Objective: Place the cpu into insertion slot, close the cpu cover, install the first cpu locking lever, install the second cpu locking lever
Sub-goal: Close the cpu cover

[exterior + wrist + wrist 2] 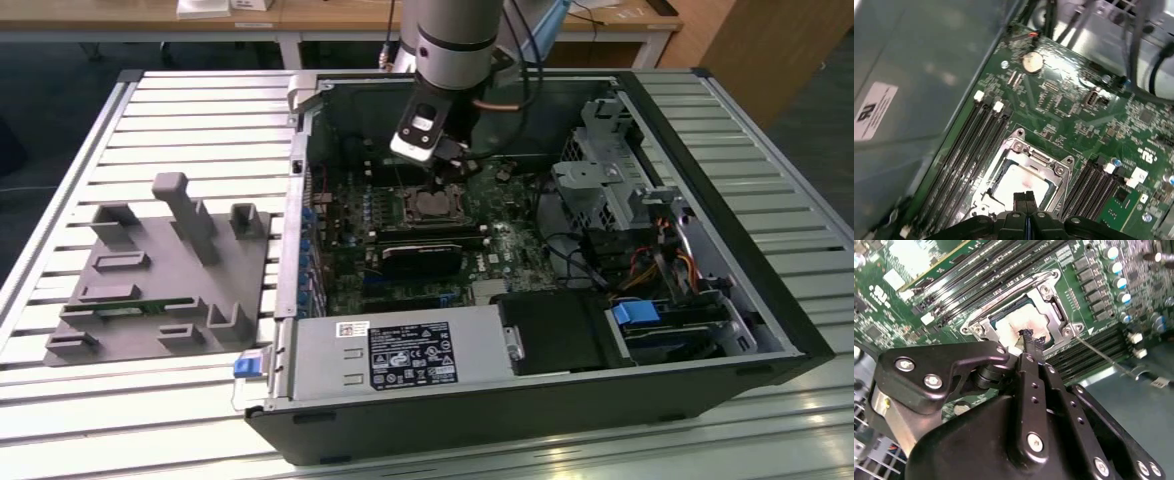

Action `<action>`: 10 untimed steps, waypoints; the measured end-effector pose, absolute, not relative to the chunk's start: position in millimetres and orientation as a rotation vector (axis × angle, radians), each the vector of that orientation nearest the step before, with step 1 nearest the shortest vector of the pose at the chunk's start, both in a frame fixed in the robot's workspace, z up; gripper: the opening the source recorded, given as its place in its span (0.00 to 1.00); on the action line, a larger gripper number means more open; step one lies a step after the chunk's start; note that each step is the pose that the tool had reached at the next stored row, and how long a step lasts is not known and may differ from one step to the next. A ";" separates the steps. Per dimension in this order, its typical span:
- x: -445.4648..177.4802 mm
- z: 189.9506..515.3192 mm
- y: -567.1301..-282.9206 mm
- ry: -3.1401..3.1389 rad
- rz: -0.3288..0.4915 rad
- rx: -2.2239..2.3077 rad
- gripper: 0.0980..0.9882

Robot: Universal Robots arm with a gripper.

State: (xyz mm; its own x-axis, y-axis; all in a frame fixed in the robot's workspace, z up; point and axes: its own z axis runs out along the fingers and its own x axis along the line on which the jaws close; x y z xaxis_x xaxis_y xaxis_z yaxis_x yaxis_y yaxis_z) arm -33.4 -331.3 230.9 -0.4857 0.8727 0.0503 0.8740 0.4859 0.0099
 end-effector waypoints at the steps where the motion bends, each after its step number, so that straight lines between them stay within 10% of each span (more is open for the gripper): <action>1: -33.4 230.9 -331.4 -2.688 -0.052 -1.549 0.01; 10: -33.4 230.3 -331.3 -2.803 -0.047 -1.324 0.01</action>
